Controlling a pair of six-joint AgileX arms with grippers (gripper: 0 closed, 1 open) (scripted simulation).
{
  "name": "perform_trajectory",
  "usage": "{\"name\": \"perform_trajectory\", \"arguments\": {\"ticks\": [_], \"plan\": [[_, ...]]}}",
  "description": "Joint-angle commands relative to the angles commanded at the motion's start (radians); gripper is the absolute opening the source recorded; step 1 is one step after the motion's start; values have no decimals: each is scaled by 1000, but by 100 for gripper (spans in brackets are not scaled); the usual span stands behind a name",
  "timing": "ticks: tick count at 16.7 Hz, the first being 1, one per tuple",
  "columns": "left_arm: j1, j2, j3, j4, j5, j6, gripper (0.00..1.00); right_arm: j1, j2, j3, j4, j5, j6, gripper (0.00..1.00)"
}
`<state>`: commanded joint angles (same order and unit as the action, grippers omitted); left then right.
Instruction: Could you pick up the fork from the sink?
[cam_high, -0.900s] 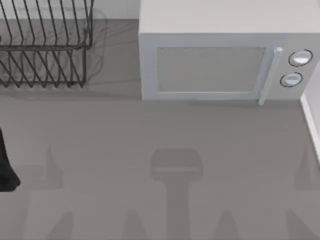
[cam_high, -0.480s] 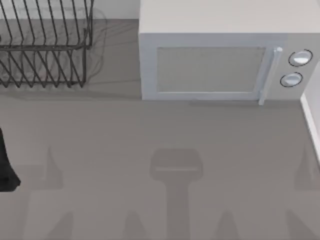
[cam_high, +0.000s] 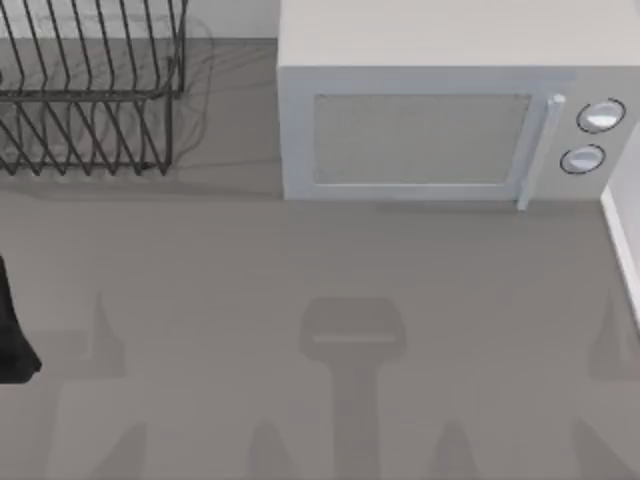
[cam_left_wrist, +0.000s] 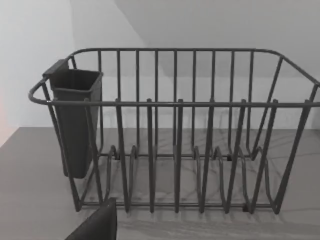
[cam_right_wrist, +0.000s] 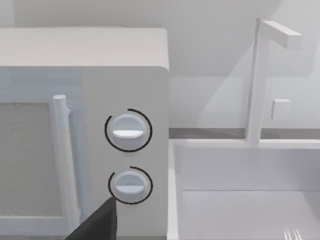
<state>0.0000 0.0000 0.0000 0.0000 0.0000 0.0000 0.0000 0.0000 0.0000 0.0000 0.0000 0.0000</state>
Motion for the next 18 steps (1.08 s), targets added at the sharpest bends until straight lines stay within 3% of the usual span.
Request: {"name": "perform_trajectory", "arguments": {"ticks": [11, 18], "plan": [[0, 0, 0, 0, 0, 0, 100, -5, 30, 30, -20, 0, -5, 100], [0, 0, 0, 0, 0, 0, 100, -68, 463, 439, -275, 1, -63, 100]]}}
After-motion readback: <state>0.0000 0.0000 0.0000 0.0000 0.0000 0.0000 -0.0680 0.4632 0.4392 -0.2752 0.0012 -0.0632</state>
